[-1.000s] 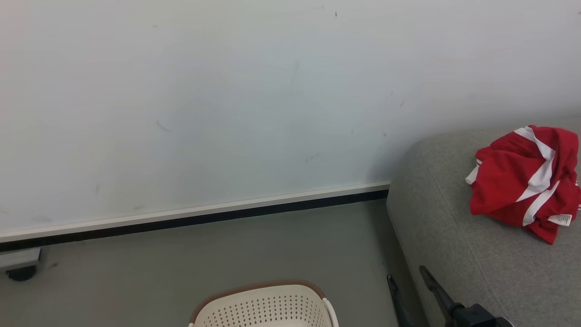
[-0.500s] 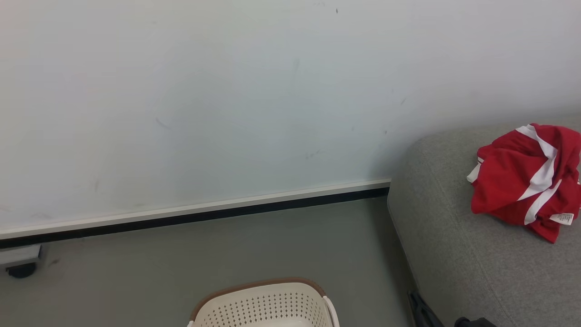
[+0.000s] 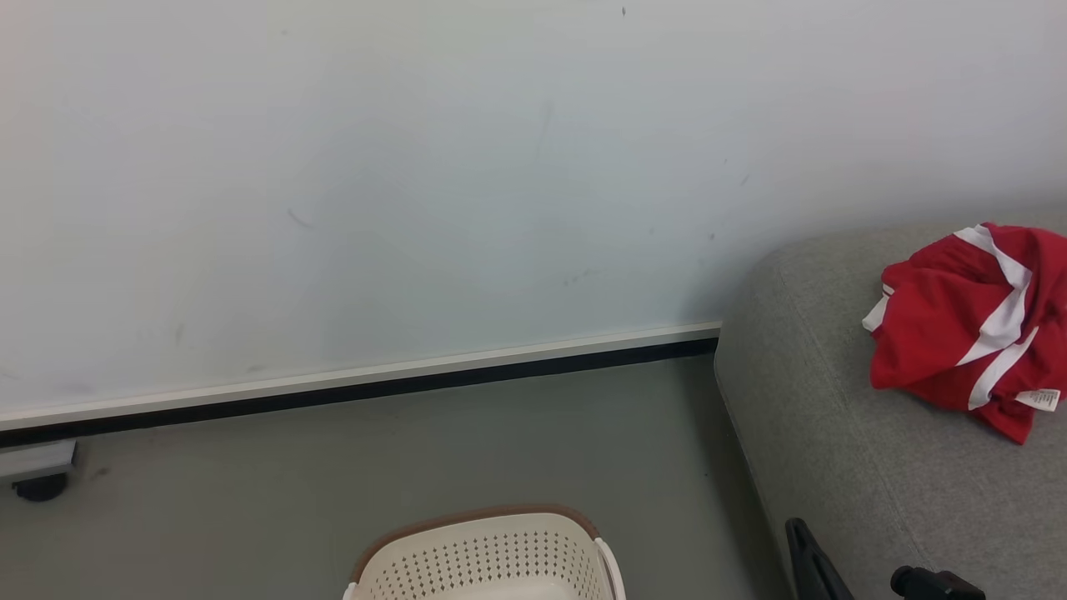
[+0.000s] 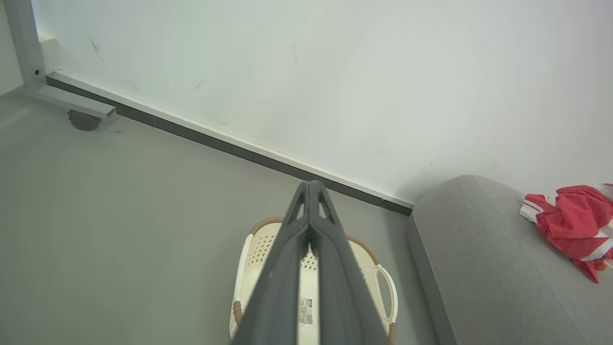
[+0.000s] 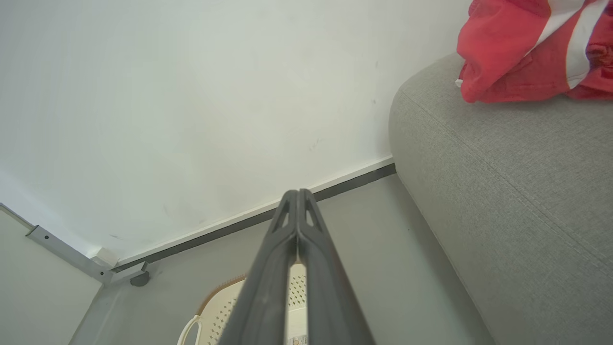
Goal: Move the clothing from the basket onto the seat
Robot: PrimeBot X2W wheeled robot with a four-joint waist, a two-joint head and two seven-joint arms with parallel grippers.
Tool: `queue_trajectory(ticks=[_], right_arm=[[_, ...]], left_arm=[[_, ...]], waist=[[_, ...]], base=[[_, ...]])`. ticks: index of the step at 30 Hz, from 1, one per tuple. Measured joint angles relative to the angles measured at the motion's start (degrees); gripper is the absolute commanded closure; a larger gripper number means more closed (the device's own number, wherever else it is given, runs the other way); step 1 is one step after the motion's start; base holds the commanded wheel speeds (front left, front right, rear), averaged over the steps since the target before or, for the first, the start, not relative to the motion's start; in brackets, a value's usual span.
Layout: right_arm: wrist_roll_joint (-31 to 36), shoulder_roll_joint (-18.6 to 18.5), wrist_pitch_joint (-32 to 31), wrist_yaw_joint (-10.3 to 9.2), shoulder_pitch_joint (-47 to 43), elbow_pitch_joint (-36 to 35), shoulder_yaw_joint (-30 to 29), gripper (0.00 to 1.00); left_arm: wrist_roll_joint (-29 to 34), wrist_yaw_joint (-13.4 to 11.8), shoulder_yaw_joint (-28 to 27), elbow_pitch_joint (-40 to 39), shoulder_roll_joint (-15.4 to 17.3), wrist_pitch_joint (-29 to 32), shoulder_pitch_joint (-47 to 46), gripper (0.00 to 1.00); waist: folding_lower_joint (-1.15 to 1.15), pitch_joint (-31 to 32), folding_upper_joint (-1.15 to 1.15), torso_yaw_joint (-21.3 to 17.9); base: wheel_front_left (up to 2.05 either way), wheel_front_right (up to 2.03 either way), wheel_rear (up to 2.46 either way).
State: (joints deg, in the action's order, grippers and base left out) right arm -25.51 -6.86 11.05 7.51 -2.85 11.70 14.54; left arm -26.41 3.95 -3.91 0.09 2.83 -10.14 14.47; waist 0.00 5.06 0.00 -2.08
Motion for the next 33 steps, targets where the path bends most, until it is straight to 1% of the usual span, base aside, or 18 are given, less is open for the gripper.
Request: queue_trajectory(ticks=[17, 31, 33], right_arm=[[-16.3, 0.24, -3.56, 0.0, 1.23, -0.07, -3.52, 1.0], [-27.41, 0.74, -6.42, -0.01, 2.35, -0.11, -6.2, 1.0], [-28.76, 0.8, -6.69, -0.01, 2.38, -0.11, -6.57, 1.0]], left_arm=[[-15.21, 0.73, -0.99, 1.31, 0.01, 3.53, -3.05, 1.0], [-26.04, 1.12, -1.55, 2.19, 0.01, 5.97, -4.58, 1.0], [-27.82, 1.51, -1.63, 2.34, 0.01, 6.25, -5.16, 1.0]], waist=[[0.0, -0.83, 0.0, 0.33], [0.0, -1.51, 0.0, 0.6], [0.0, -1.61, 0.0, 0.63]], base=[[0.0, 0.0, 0.0], [0.0, 0.0, 0.0], [0.0, 0.0, 0.0]])
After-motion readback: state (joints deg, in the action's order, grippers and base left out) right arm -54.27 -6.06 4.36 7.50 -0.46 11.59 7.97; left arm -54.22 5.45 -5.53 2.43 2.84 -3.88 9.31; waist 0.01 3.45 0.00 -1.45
